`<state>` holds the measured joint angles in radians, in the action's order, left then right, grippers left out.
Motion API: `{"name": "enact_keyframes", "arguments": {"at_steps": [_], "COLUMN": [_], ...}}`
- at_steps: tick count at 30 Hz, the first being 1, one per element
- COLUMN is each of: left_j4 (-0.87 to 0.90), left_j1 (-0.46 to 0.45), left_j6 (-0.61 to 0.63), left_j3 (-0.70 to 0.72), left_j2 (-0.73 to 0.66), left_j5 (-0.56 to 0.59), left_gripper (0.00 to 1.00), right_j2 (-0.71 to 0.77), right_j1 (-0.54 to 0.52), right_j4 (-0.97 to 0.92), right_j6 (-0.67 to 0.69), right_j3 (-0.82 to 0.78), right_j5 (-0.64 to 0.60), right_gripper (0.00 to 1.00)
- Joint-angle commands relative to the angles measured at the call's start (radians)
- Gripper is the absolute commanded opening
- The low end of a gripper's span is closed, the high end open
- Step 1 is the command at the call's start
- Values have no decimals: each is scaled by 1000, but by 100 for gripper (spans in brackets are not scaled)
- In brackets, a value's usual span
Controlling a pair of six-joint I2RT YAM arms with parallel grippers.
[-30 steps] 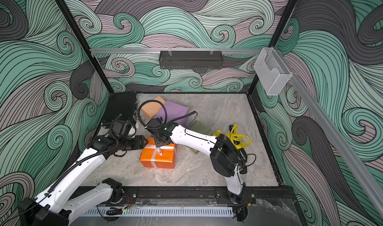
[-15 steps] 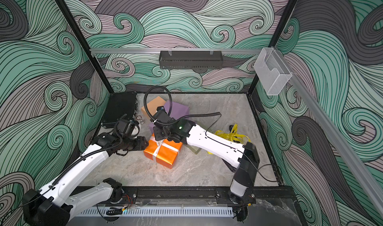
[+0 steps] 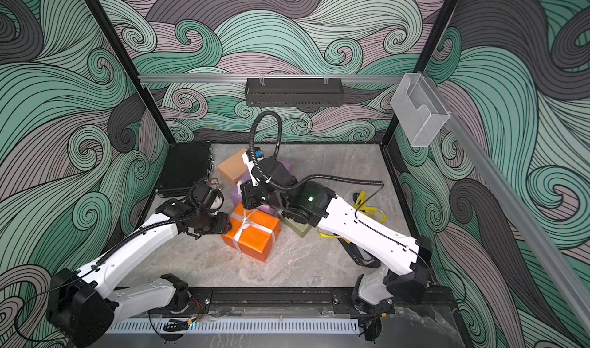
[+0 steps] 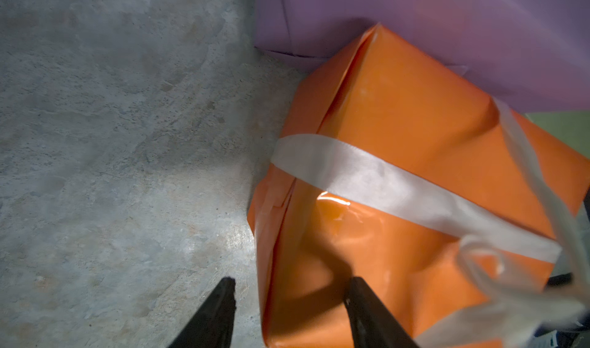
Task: Untie the ribbon bows on the gift boxes
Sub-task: Untie the ribbon from the gift box.
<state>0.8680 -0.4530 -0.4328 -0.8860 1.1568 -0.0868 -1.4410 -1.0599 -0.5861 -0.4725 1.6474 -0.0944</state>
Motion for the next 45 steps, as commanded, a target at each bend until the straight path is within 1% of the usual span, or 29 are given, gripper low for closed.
{"name": "enact_keyframes", "arguments": {"at_steps": [1,3,4,5,7,9,10,12,13,14,15,17,20,22,26,28,30,32,35,37,39,41,42,44,45], "left_j4": [40,40,34,20,-19,-39,-44,-62,-64,-64,-62,-41,-15,-14,47,90,111,117,80,26,-29,-40,-21,53,63], "left_j1": [-11,-14,-15,-15,-19,-26,-31,-42,-54,-67,-94,-154,-254,-310,-377,-383,-380,-363,-337,-336,-336,-336,-335,-334,-334], "left_j6": [11,11,13,17,36,54,64,77,81,83,87,98,112,111,93,54,7,-24,-79,-107,-119,-126,-133,-165,-170], "left_j3": [-38,-40,-40,-36,-23,-19,-18,-10,-16,-21,-28,-52,-100,-137,-267,-333,-379,-394,-384,-366,-365,-380,-397,-436,-434], "left_j2": [5,-3,-12,-24,-65,-98,-118,-143,-149,-149,-144,-120,-53,6,167,239,291,302,297,297,310,334,351,381,382], "left_j5": [27,35,22,-1,-59,-82,-80,-86,-95,-97,-92,-63,-43,-20,54,101,185,240,203,161,97,73,81,136,158], "left_gripper": [57,57,58,59,64,69,71,74,75,76,77,79,82,84,85,84,83,82,74,67,61,56,54,51,51], "right_j2": [77,109,124,138,177,229,259,305,322,334,358,423,538,583,653,694,733,763,799,814,821,821,821,823,827], "right_j1": [26,47,60,72,102,146,172,210,220,223,225,225,231,247,281,289,297,300,302,302,302,302,302,302,302], "right_j4": [25,24,25,24,21,17,28,44,43,41,39,54,92,66,49,48,41,28,7,-1,0,0,-1,-1,-6], "right_j6": [31,27,24,17,6,-24,-39,-54,-51,-49,-49,-56,-83,-83,-95,-101,-101,-100,-89,-86,-86,-84,-84,-83,-81], "right_j3": [-2,-48,-76,-106,-178,-263,-313,-394,-426,-453,-485,-569,-724,-775,-847,-882,-909,-926,-941,-949,-957,-959,-960,-957,-954], "right_j5": [-14,-15,-7,1,15,1,5,28,44,58,63,67,49,41,66,71,78,86,97,101,109,116,123,136,139], "right_gripper": [0,0,0,0,5,6,9,21,20,16,14,14,22,26,28,28,27,28,27,28,27,27,27,26,26]}}
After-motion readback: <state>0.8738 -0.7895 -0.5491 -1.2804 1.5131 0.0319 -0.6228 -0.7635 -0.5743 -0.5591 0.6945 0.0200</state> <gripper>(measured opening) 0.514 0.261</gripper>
